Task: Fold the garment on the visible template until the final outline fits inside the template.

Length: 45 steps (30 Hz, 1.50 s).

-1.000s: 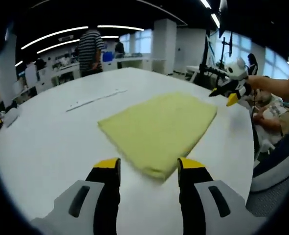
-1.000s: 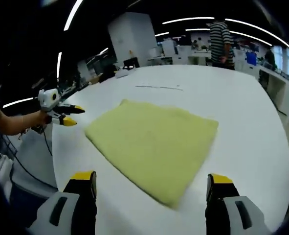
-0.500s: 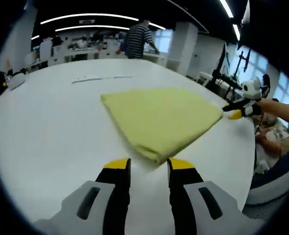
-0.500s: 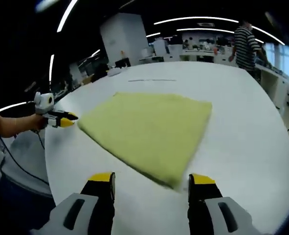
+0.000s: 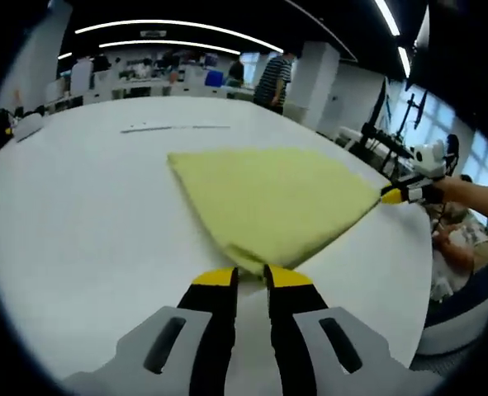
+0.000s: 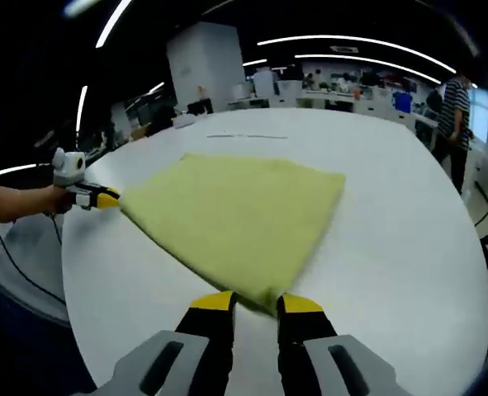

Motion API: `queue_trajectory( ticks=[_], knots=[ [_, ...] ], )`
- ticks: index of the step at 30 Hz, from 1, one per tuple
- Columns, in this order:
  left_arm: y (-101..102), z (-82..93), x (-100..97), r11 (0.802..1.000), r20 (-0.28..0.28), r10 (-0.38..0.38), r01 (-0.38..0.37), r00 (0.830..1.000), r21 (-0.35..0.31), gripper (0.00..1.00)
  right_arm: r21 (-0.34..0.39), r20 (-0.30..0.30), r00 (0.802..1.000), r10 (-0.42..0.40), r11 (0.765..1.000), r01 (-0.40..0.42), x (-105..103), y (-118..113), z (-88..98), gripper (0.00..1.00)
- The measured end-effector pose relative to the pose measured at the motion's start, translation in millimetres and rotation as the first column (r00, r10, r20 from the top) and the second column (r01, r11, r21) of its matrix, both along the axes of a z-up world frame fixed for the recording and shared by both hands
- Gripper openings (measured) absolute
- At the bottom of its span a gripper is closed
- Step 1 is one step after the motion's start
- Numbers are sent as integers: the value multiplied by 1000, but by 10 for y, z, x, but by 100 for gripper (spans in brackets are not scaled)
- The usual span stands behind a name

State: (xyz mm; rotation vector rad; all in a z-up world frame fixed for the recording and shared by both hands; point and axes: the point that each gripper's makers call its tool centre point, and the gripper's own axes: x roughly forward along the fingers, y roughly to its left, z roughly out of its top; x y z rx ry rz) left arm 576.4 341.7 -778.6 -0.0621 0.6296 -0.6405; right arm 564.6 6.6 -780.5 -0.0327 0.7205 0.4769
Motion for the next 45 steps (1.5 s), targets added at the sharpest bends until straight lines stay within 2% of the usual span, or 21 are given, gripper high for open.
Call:
queue_trajectory(
  ticks=[4,7,11,16,18,24,37,45],
  knots=[
    [-13,-3,-18,1000,-1,-7,7,1000,-4,2,-12,6,1000,4,1000,-4,20,-12,-10,6],
    [-3,6,-19,1000,5,-9,9,1000,-3,0,-21,7,1000,6,1000,-6,24,-20,-20,0],
    [21,37,-20,1000,10,-11,11,1000,-6,0,-35,17,1000,18,999,-17,33,-19,-9,0],
    [96,73,-34,999,26,-28,27,999,32,0,-29,16,1000,11,1000,-10,29,-33,5,0],
    [149,63,-43,996,35,-44,42,998,77,0,-29,16,1000,9,1000,-9,26,-42,9,0],
    [157,64,-116,991,44,-83,78,996,108,0,-26,11,1000,3,1000,-3,8,-59,26,0],
    [186,84,-282,986,37,-85,78,996,146,0,-48,-2,999,39,998,-39,-168,-25,11,0],
    [232,71,-399,985,30,-82,76,996,157,0,-21,-9,1000,20,1000,-20,-272,-16,-16,0]
  ],
)
